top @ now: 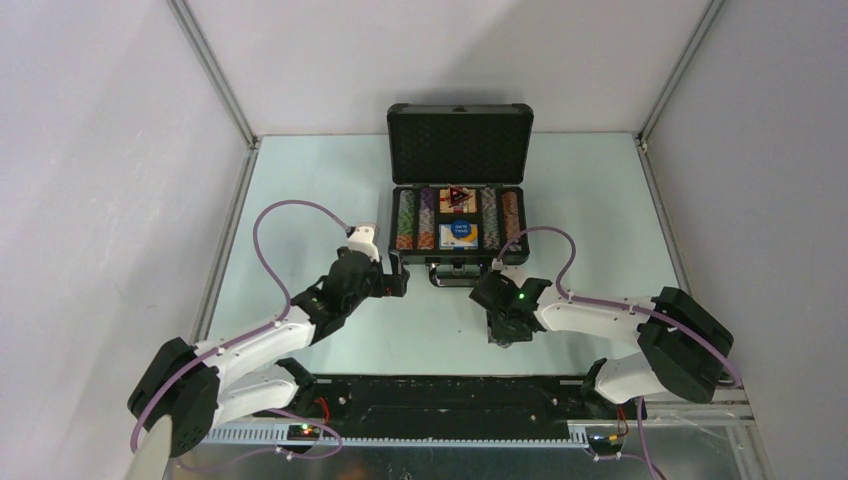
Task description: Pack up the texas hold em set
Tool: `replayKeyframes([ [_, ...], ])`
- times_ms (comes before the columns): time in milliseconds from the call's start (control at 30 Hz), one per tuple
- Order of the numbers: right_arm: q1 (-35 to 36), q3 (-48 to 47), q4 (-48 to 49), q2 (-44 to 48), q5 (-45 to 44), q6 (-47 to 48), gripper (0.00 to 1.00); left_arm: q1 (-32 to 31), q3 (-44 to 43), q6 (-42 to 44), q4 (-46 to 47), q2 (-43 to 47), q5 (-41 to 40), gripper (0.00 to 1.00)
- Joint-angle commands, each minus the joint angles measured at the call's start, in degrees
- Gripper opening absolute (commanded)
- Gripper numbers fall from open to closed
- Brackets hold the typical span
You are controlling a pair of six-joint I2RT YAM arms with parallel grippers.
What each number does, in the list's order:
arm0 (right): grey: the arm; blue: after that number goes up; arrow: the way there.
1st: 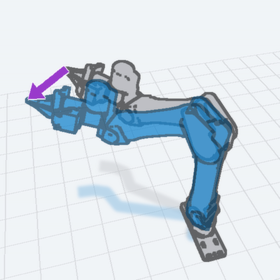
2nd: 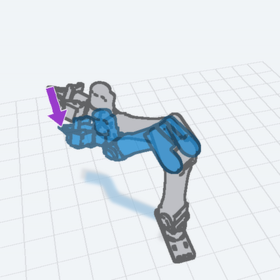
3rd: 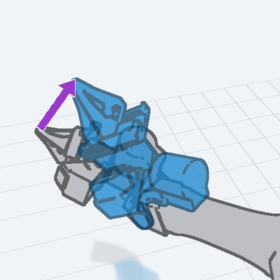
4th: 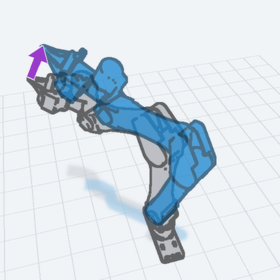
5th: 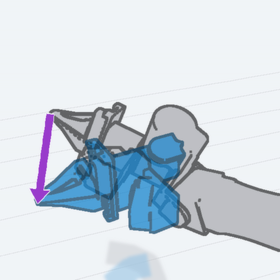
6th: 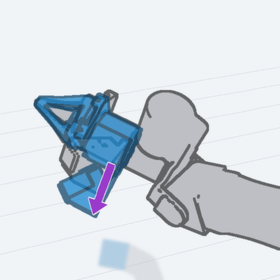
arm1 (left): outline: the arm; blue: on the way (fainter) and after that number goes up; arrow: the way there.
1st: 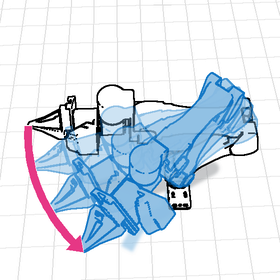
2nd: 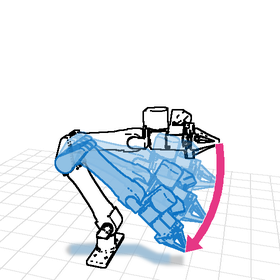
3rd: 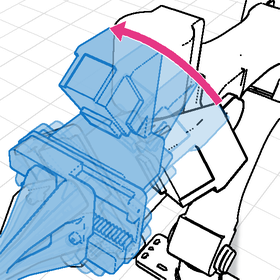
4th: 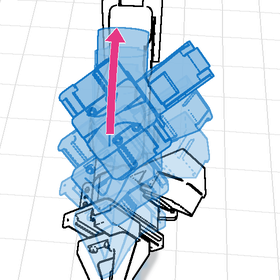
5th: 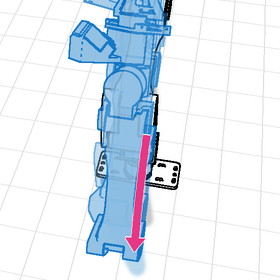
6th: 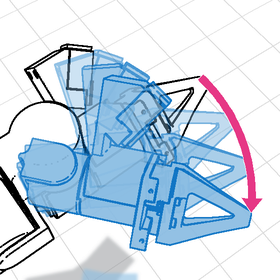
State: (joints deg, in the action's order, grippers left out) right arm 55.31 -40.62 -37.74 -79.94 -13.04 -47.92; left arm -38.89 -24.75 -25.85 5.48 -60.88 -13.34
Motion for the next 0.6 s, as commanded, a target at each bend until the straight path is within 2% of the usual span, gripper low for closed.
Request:
replayKeyframes([
  [0,-0.4,0.7,0.7,-0.7,-2.0,0.3,0.16,-0.5,-2.1,1.1,1.6,0.0,-0.7,0.98],
  [133,-1.3,0.7,0.2,2.0,-2.3,1.0,0.10,-0.5,-2.2,1.2,1.6,0.0,-0.7,0.98],
  [567,-2.7,-1.4,-1.5,5.3,-2.3,2.7,0.09,-0.5,-2.3,1.1,1.6,-0.3,-0.8,0.98],
])
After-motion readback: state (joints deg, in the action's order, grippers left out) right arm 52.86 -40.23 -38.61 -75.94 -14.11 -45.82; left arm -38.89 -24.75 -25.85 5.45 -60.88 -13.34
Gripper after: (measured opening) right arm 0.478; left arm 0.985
